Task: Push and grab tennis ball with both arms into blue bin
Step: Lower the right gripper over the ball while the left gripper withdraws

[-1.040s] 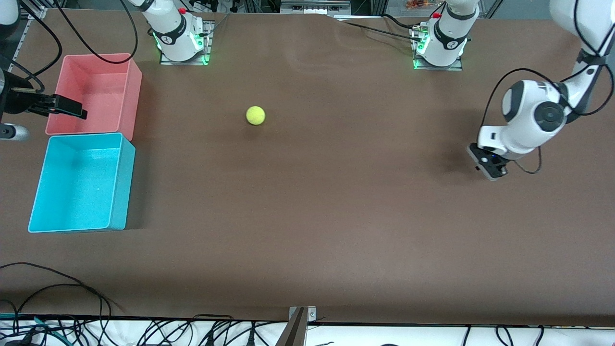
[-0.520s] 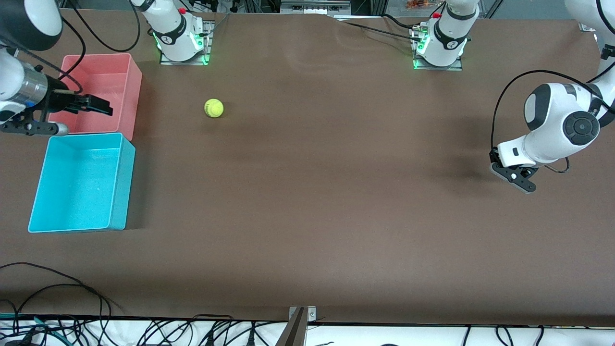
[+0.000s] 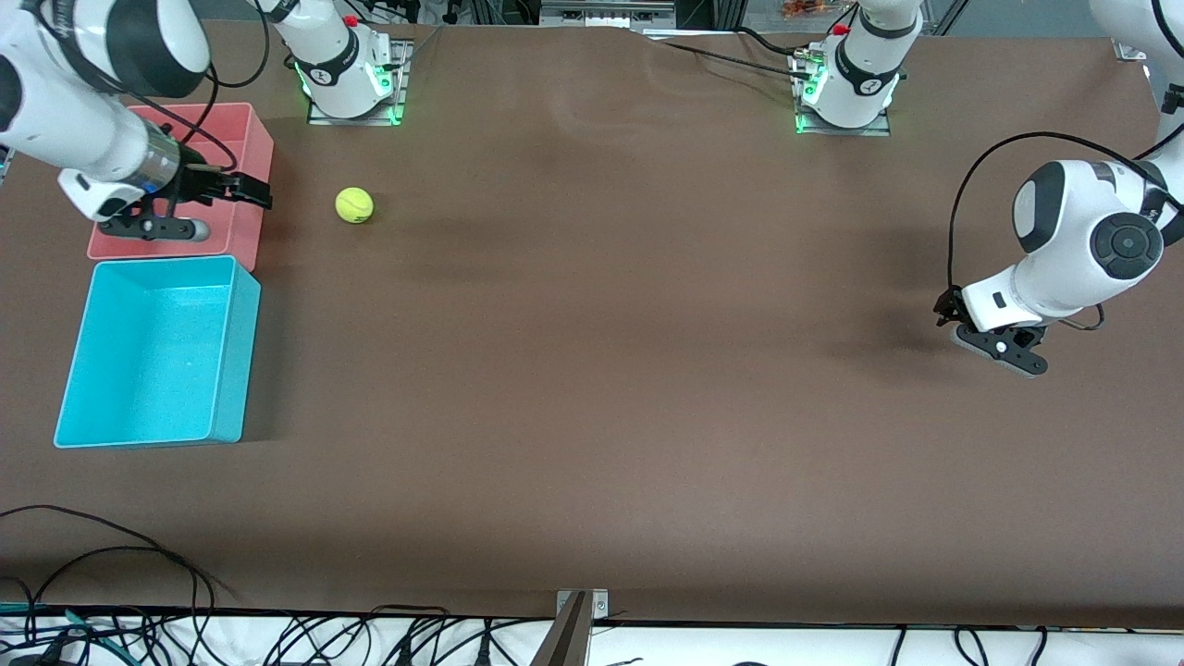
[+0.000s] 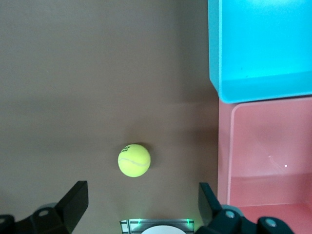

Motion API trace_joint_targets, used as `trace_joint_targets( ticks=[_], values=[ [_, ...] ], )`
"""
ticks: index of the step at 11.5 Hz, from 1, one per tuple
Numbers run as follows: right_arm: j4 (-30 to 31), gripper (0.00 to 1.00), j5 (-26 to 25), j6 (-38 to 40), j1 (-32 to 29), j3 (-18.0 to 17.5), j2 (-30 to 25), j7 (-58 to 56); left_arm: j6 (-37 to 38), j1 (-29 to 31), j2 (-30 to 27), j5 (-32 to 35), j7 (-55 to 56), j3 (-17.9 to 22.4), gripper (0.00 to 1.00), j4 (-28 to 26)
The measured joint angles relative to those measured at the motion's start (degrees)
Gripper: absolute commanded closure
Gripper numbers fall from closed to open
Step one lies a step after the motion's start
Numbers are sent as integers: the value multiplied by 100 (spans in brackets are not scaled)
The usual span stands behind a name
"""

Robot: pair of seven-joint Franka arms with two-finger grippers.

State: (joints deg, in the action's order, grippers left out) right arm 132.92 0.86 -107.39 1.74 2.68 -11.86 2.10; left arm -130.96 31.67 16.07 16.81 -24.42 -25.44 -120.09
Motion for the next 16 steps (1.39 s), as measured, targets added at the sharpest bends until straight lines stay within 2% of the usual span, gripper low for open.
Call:
trace_joint_targets(
  ticks=[2,5,8,10,12,16],
  values=[
    [804,0,-80,-473,-1,0,-261,1,28,-1,1,0,56,4,0,144],
    [1790,0,-517,-1205,-1,-2,-490,3,108,-13,4,0,282,4,0,380],
    [2575,0,-964,-2250,-3,-2,-494,9,750,-48,98,0,354,9,0,985],
    [2713,0,-1391,-2488,-9,-2,-416,22,1086,-42,250,0,349,61,0,1465],
    [2712,0,-1761,-2746,-53,0,-214,44,1128,-28,346,53,174,109,0,1711],
    [2707,0,-2014,-3095,-130,10,116,45,1141,34,462,79,-60,162,0,2030]
  ],
)
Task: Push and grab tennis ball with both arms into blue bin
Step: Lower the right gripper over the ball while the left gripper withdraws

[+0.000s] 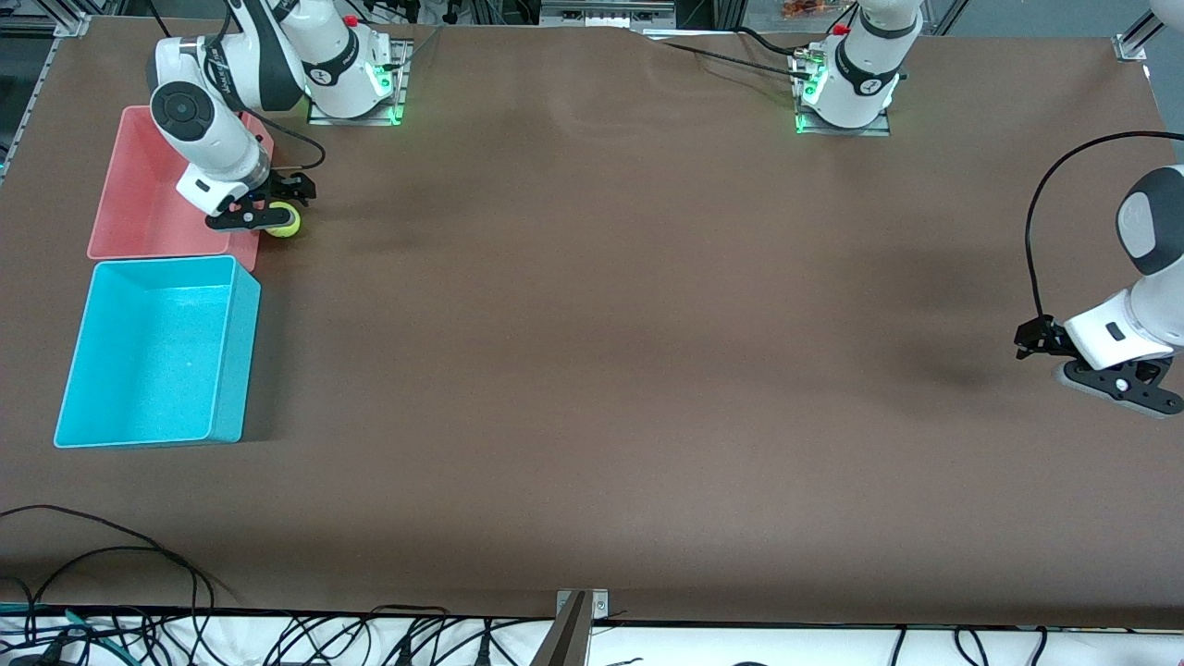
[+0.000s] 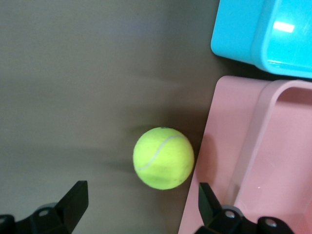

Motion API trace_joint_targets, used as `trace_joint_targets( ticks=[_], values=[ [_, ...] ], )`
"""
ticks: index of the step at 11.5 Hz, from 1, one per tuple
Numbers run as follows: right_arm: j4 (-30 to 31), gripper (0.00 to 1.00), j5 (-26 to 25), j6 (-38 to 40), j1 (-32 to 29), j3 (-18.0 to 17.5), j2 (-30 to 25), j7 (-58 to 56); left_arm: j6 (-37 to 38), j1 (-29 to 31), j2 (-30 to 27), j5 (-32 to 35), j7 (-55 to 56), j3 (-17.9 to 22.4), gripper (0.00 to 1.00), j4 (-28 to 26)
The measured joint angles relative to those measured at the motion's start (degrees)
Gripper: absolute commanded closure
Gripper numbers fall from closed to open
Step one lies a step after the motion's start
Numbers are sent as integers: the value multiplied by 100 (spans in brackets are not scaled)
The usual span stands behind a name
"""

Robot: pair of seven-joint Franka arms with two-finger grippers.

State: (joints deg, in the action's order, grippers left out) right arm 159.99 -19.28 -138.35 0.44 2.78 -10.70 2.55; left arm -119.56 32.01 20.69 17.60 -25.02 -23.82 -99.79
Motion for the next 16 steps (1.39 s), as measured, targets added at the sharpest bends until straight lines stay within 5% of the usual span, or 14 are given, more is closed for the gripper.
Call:
trace_joint_targets(
  ticks=[3,7,12,16],
  values=[
    [0,0,-331,-359,-208,4,243,1,8,58,29,-5,1,-20,0,277],
    [-2,0,-617,-722,-255,3,578,434,410,-39,23,-853,53,-117,0,814],
    [1,0,-661,-726,-257,4,673,571,908,-604,-175,-961,1369,-93,0,1058],
    [0,0,-663,-729,-258,4,824,584,1382,-1943,-795,-1431,2190,1078,0,1054]
  ],
)
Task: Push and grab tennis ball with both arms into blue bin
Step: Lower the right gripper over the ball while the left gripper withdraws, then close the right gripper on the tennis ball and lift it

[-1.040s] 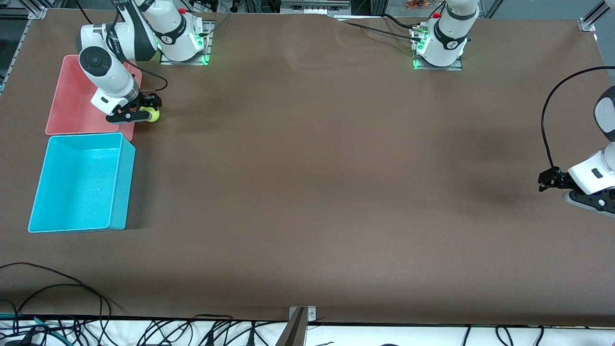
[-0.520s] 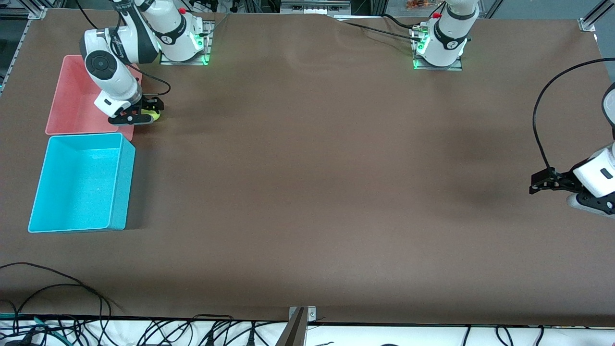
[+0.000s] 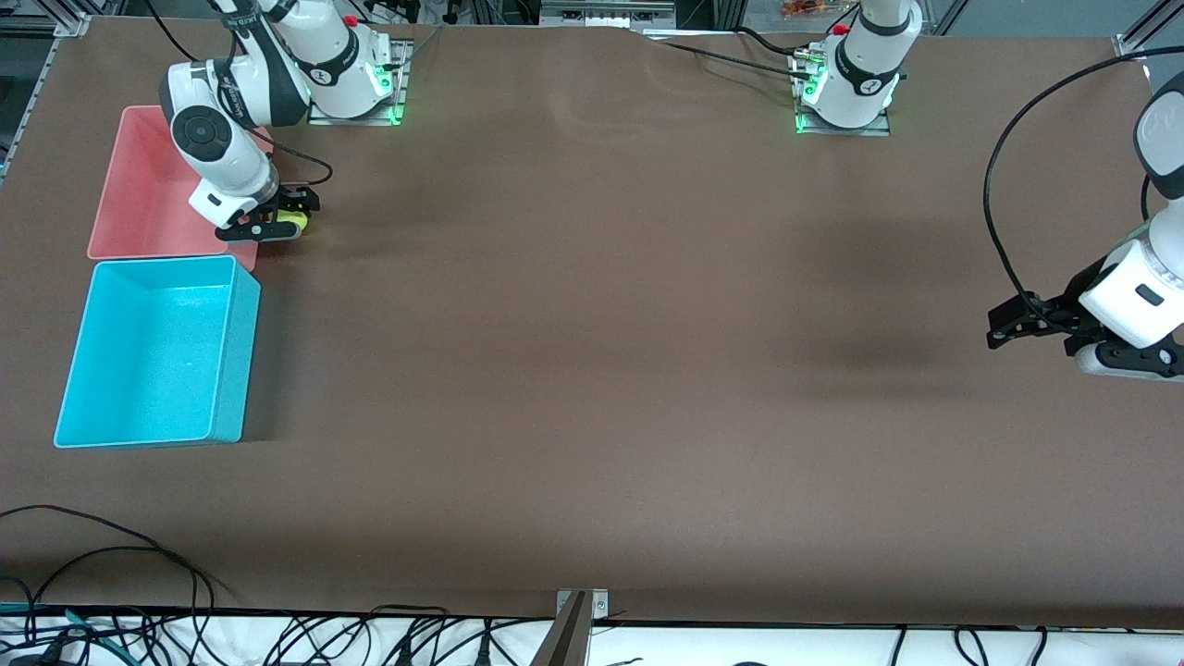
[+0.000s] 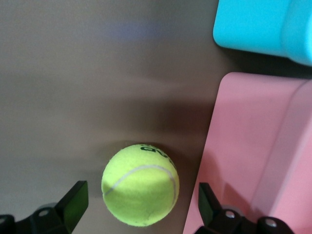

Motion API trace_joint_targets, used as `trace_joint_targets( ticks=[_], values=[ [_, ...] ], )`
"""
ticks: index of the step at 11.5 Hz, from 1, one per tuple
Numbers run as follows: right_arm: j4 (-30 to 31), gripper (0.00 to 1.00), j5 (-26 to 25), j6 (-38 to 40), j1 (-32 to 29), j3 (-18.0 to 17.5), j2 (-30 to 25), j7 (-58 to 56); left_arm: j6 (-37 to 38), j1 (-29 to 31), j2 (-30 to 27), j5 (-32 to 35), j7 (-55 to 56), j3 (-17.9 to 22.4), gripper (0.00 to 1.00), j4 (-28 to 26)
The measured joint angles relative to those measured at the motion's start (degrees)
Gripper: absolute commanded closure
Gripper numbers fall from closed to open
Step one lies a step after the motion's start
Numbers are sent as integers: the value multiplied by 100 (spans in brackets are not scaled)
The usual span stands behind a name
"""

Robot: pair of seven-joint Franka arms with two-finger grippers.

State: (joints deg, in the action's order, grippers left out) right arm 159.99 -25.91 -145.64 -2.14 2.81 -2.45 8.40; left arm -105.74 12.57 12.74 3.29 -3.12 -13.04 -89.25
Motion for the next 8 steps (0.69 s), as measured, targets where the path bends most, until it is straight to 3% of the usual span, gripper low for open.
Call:
trace_joint_targets(
  ticks=[3,5,8],
  values=[
    [0,0,-1,-46,1,-5,92,0,32,-1063,-127,-316,437,1027,0,-126],
    [0,4,-2,-184,3,-13,207,0,31,-1608,-226,-343,648,1433,0,-250],
    [0,35,-14,-259,3,-14,334,1,41,-1687,-412,-343,697,1542,0,-303]
  ],
)
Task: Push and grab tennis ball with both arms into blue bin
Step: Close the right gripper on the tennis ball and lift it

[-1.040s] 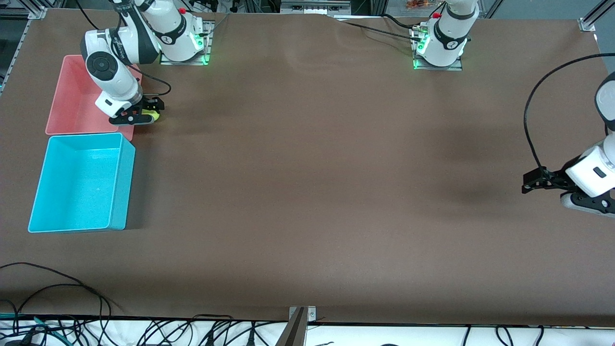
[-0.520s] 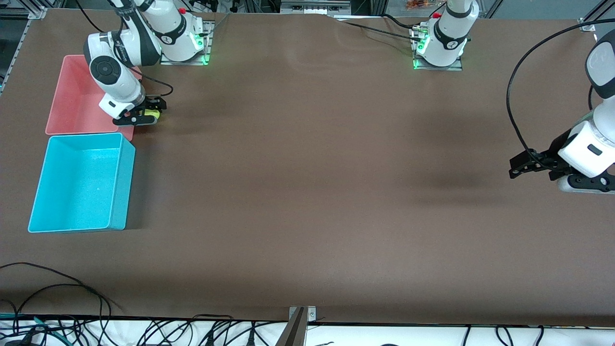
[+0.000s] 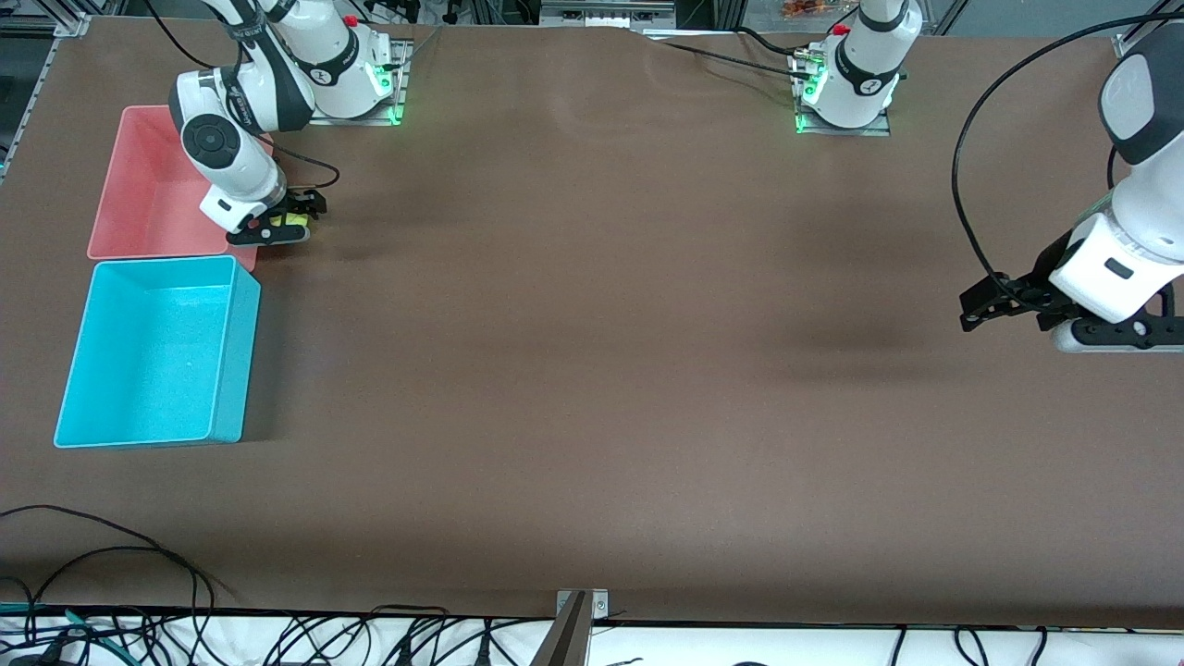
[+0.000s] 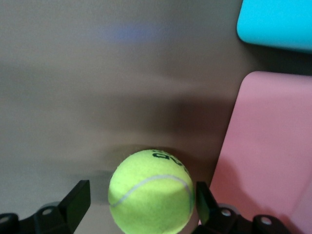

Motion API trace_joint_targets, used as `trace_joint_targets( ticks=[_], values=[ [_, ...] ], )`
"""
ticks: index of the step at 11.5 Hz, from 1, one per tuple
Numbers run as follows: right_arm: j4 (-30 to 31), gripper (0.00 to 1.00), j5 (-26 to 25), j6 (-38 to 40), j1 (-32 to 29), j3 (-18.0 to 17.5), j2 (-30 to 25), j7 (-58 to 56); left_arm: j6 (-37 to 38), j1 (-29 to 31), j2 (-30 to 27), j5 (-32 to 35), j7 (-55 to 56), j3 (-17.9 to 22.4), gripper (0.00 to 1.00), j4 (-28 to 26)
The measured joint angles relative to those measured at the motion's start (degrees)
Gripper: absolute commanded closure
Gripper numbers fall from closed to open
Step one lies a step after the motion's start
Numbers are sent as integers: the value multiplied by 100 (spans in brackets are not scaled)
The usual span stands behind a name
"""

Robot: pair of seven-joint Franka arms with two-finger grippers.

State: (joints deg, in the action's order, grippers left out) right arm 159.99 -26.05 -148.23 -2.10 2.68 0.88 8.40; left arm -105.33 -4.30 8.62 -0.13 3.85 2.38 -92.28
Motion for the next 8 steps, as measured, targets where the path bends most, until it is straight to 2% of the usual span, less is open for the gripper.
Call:
trace_joint_targets(
  ticks=[2,3,8],
  values=[
    [0,60,-95,0,0,0,24,1,123,2,-61,0,-2,62,0,-3],
    [-1,64,-131,1,2,-4,18,2,179,4,-83,0,-6,69,0,-4],
    [-41,66,-180,18,2,-11,0,3,200,-139,-137,-161,3,-14,0,1]
  ],
)
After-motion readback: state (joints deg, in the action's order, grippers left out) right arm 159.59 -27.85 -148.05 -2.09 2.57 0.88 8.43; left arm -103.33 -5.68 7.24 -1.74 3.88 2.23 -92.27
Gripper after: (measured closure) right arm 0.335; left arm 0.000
